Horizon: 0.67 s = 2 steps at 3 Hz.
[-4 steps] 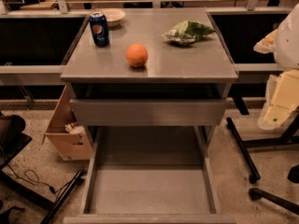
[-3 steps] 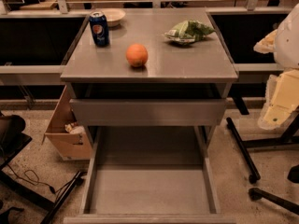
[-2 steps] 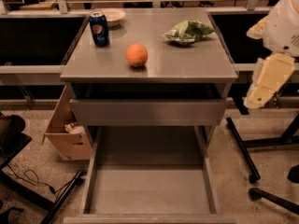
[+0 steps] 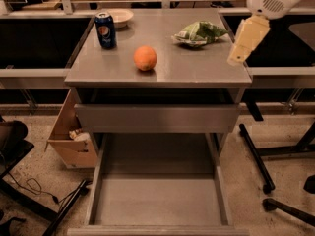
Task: Place green jalapeno chip bag into middle drawer
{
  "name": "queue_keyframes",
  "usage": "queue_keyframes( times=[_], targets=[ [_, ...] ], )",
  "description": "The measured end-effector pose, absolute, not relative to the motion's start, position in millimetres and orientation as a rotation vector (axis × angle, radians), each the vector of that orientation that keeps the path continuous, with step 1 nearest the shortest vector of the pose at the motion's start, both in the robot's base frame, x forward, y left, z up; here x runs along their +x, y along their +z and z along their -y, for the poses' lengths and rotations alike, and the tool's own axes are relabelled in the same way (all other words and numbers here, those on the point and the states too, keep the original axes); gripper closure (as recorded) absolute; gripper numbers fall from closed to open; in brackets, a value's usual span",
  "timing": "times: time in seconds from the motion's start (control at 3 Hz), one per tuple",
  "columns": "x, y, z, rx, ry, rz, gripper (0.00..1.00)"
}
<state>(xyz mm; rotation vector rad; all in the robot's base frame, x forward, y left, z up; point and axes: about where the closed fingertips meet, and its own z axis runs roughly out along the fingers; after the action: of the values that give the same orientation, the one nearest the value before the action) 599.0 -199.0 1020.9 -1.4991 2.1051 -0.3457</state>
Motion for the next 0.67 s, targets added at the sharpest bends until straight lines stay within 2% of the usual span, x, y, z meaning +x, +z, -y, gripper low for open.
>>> queue_keyframes(
  times=[0.33,0.67],
  targets=[
    [642.1,1026.3,195.2,-1.455,-0.439,-2.099,0.00],
    [646.5,1022.6,194.8,-1.449,-0.432,-2.091,0.00]
  ],
)
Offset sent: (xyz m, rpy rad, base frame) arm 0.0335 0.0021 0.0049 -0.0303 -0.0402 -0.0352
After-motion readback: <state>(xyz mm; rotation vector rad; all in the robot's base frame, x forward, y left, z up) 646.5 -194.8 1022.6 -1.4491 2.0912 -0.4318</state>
